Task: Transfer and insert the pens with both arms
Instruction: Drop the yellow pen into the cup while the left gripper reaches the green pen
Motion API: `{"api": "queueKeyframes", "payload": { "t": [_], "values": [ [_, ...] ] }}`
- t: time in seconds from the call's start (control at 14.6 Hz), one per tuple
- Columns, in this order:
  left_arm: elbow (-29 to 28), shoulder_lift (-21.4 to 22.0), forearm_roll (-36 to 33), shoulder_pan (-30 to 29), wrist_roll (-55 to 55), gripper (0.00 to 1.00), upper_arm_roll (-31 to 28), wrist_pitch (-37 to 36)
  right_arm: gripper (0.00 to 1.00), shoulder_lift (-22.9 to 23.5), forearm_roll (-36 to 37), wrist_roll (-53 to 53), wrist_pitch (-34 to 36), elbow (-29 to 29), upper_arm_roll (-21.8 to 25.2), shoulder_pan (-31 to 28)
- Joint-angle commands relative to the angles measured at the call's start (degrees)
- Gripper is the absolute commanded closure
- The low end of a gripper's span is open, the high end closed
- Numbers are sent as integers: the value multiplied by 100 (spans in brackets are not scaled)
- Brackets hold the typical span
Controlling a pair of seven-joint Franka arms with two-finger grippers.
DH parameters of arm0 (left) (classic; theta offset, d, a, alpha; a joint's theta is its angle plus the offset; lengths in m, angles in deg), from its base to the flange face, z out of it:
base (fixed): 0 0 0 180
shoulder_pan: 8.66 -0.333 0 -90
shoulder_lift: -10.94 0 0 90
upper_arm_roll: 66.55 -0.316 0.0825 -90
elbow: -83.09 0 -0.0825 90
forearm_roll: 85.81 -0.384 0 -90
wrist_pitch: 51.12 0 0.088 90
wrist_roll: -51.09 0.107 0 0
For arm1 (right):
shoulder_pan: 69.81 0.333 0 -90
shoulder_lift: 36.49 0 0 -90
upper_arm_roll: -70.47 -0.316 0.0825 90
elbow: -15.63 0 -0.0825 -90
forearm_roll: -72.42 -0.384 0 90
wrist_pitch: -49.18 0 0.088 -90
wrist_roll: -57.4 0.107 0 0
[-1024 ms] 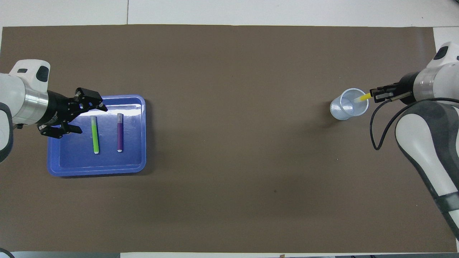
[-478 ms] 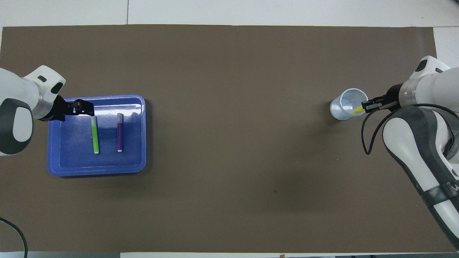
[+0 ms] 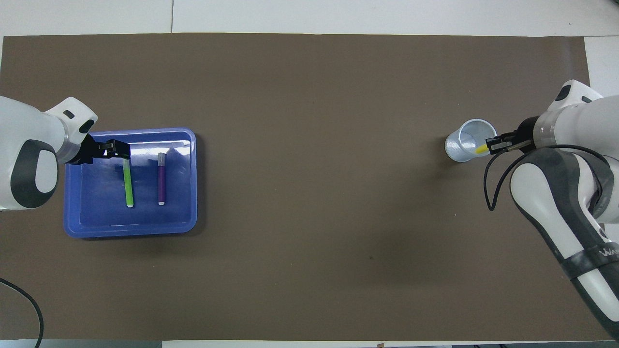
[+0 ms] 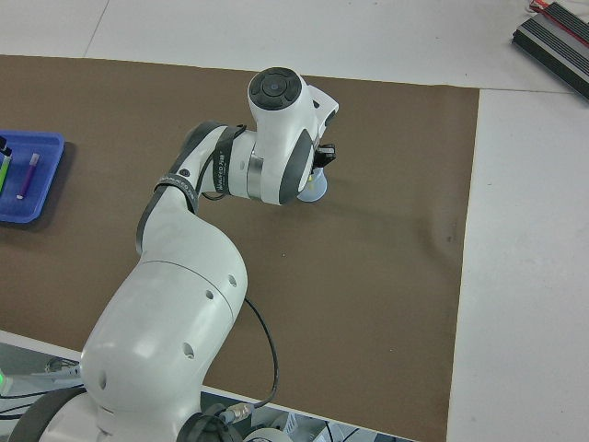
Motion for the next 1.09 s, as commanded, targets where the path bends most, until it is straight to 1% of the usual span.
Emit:
{"api": "queueKeyframes", "payload": {
  "t": [0.0,0.07,0.2,0.34,0.41,0.48,0.61,0.68,0.82,1.02],
  "values": [
    [-128,-40,-130,5,-14,6,4,66,52,-120,219,-80,-119,154,-35,-47],
    [-120,-40,-130,-4,12,7,4,-135,22,-120,237,-45,-110,145,-44,-21],
    [-50,-40,-130,5,21,11,21,-531,0,-111,237,-19,-75,119,-44,-11],
    [-67,-31,-130,40,21,14,21,-533,0,-67,228,-18,-49,-12,-44,-38],
    [-67,-31,-121,40,13,18,21,-524,0,-41,228,-27,-23,-144,-53,-55],
    [-67,-31,-121,40,13,23,21,-515,0,-49,228,-19,-22,-232,-44,-47],
    [-67,-49,-129,40,13,46,21,-480,0,-128,228,-18,126,-434,-44,-47],
    [-76,-66,-130,40,13,55,21,-462,0,-155,220,60,397,-661,-35,-47],
    [-76,-128,-130,40,4,69,21,-436,0,-164,228,576,1134,-1215,-35,-38],
    [-49,-128,-121,40,4,98,21,-436,0,-164,255,1403,2329,-2024,-35,15]
  ]
}}
